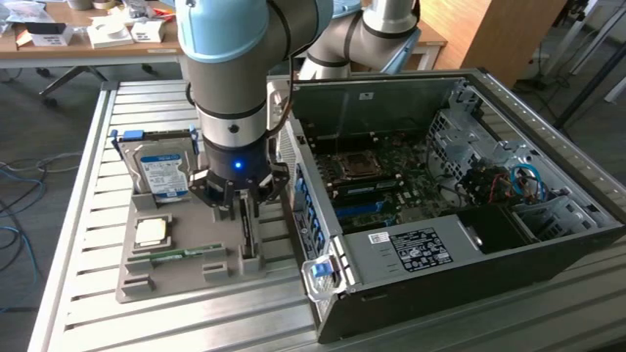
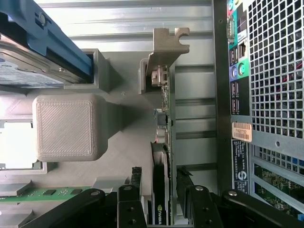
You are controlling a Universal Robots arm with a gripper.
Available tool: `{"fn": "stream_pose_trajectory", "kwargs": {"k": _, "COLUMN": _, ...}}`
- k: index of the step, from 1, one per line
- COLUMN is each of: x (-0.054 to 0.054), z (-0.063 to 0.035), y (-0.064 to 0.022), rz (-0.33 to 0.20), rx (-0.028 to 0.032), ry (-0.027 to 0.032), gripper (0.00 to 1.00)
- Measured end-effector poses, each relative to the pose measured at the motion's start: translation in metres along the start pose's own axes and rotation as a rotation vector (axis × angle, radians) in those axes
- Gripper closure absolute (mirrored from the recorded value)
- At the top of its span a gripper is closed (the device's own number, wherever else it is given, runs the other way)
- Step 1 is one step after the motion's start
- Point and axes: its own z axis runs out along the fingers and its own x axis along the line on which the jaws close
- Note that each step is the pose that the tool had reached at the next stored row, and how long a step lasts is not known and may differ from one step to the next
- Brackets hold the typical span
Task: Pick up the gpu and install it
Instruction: 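Pick up the gpu and move the gpu toward the slot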
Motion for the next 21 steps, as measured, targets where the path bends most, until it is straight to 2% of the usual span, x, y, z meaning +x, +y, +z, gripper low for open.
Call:
{"fn": "stream_pose_trajectory", "kwargs": {"k": 12, "x": 0.0, "z": 0.0001, "y": 0.0, "rz": 0.0, "rx": -0.0001, "ry": -0.0001, "gripper": 0.57}}
{"fn": "stream_pose_trajectory", "kwargs": {"k": 14, "x": 0.0, "z": 0.0001, "y": 0.0, "rz": 0.0, "rx": -0.0001, "ry": -0.0001, "gripper": 0.58}}
{"fn": "stream_pose_trajectory", "kwargs": {"k": 15, "x": 0.0, "z": 0.0001, "y": 0.0, "rz": 0.0, "rx": -0.0001, "ry": -0.0002, "gripper": 0.65}}
{"fn": "stream_pose_trajectory", "kwargs": {"k": 21, "x": -0.0001, "z": 0.0005, "y": 0.0, "rz": 0.0, "rx": -0.0002, "ry": -0.0002, "gripper": 0.65}}
